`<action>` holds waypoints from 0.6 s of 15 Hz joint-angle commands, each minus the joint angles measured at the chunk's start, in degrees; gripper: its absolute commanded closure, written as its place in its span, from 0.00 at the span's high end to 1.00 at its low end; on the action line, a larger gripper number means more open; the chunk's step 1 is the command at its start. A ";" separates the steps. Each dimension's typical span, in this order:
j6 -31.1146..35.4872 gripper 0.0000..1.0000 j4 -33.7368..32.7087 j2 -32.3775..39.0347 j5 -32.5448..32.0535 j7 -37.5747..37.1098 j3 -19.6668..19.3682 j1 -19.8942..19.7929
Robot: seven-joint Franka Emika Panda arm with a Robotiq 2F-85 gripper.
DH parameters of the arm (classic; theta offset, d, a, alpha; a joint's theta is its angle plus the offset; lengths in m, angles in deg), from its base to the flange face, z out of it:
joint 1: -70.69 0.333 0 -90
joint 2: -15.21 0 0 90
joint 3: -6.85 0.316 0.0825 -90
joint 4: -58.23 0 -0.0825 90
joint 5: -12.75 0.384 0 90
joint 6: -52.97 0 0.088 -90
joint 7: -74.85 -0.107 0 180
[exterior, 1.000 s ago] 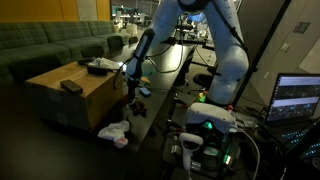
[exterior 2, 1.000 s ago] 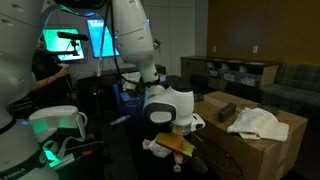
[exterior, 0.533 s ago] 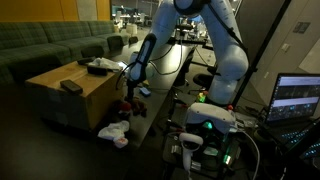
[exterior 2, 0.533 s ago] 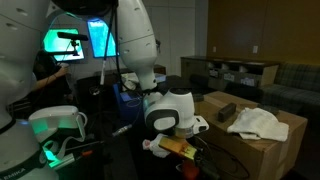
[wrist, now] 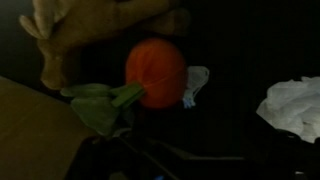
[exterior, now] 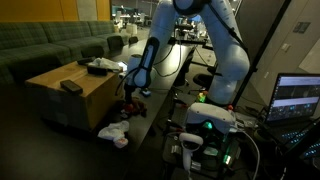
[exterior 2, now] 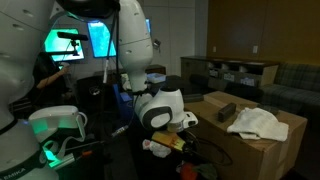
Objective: Switch between all the objects on the box and on the table
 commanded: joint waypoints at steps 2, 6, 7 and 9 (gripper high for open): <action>3.84 1.00 4.99 -1.31 -3.46 -9.66 -0.53 9.10; 3.87 1.00 6.09 -0.86 -3.70 -14.48 0.14 16.45; 3.70 1.00 5.86 -0.34 -3.58 -15.32 0.93 17.31; 3.52 1.00 5.59 -0.04 -2.94 -17.37 1.89 18.80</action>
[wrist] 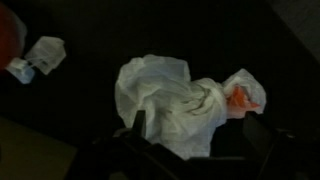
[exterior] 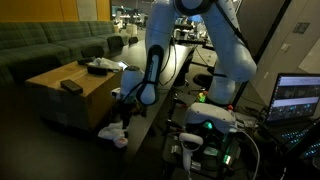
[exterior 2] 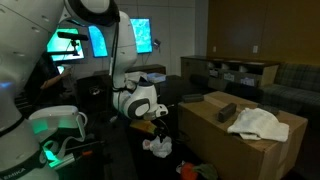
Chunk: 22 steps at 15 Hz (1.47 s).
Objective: Switch between all the objects on the box and on the table
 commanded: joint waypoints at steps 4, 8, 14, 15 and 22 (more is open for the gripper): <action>3.27 1.00 -1.44 2.87 2.53 -10.10 -1.08 5.44; 6.53 1.00 -4.25 7.06 6.44 -15.52 -4.80 9.44; 9.12 1.00 -8.81 12.96 12.08 -19.14 -11.93 17.87; 9.29 1.00 -9.50 13.85 12.85 -19.55 -12.75 19.03; 8.43 1.00 -12.65 17.15 14.03 -20.26 -14.91 21.76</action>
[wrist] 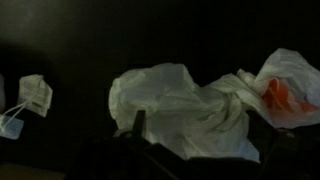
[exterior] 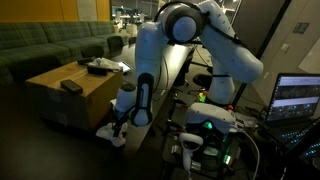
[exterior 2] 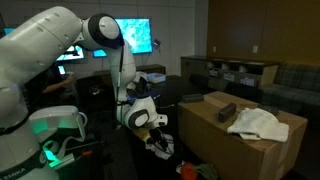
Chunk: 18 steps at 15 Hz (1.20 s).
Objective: Switch between all the objects on the box and on the table
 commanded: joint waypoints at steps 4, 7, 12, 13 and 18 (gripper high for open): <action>0.03 1.00 -3.02 3.32 0.80 -0.23 -1.87 1.76; -0.27 0.66 -3.15 3.57 0.72 -0.11 -2.39 2.10; -0.73 0.27 -2.31 2.13 0.14 0.38 -2.01 1.13; -0.69 0.20 -2.05 1.74 0.01 0.54 -2.03 1.10; -3.55 0.07 1.02 -5.17 -7.14 5.87 7.32 -10.30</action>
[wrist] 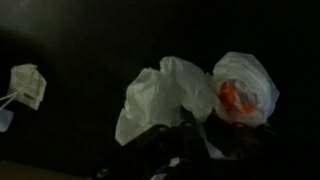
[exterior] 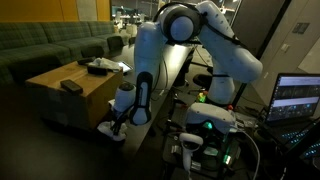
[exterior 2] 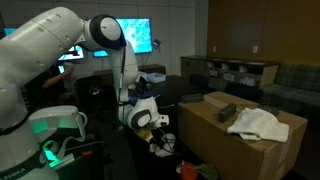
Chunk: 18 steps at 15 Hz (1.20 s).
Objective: Switch between all the objects on the box and on the table
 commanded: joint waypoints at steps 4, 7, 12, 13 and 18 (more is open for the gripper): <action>-2.63 0.11 5.68 -11.74 -8.28 6.78 14.76 -18.67; -4.79 0.12 8.12 -16.20 -10.80 9.59 23.42 -29.16; -9.30 0.11 12.29 -22.25 -10.49 15.98 39.74 -47.46; -10.20 0.11 13.08 -23.13 -10.03 17.91 44.04 -52.11; -13.11 0.10 13.83 -27.08 -7.45 23.83 58.45 -68.13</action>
